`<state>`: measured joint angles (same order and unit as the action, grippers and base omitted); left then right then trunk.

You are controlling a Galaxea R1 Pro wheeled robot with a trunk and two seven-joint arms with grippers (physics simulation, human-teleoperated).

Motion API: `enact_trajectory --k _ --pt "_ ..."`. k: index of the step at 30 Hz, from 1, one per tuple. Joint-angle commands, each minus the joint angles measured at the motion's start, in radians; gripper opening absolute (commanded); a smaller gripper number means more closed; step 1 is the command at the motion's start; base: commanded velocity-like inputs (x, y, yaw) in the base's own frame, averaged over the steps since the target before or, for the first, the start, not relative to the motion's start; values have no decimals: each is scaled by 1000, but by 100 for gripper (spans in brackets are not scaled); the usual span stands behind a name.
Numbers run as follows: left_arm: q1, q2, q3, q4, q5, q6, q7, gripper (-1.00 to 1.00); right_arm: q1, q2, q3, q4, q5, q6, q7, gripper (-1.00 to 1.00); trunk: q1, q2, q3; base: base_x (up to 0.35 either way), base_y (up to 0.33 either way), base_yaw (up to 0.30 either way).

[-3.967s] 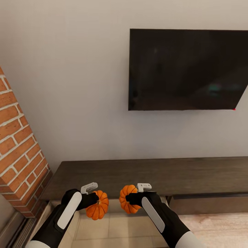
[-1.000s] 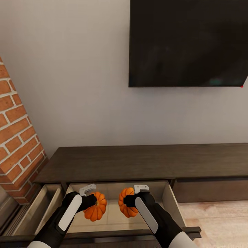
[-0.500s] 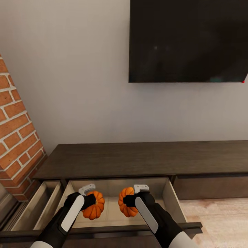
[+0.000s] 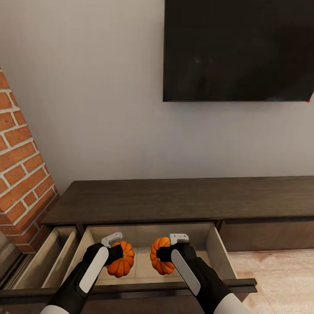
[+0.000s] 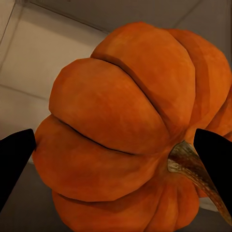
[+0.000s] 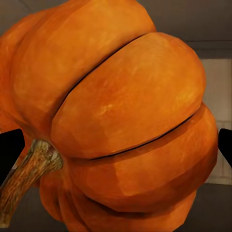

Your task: Place each of the two pumpkins and all three candles from the living room inside a cabinet in the living room (use any cabinet), then make sure every cabinet is closed, and position the cauldron so it is next to a table in the living room.

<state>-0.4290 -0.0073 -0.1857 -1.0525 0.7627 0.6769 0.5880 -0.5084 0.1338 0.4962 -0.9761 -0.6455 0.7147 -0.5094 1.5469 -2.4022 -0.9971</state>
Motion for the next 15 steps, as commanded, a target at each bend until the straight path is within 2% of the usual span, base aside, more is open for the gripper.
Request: enact_trajectory --k 1,8,15 --pt "-1 0 -1 -2 10 1 12 -100 -1 0 2 -1 -11 0 -12 -100 0 0 -1 0 0 0" --pt "-1 0 -3 -4 10 1 12 -100 -1 0 2 -1 -11 0 -12 -100 0 0 -1 119 0 0" --pt "-1 0 -4 -5 12 1 12 -100 -1 0 2 -1 -11 0 -12 -100 0 0 -1 44 0 0"
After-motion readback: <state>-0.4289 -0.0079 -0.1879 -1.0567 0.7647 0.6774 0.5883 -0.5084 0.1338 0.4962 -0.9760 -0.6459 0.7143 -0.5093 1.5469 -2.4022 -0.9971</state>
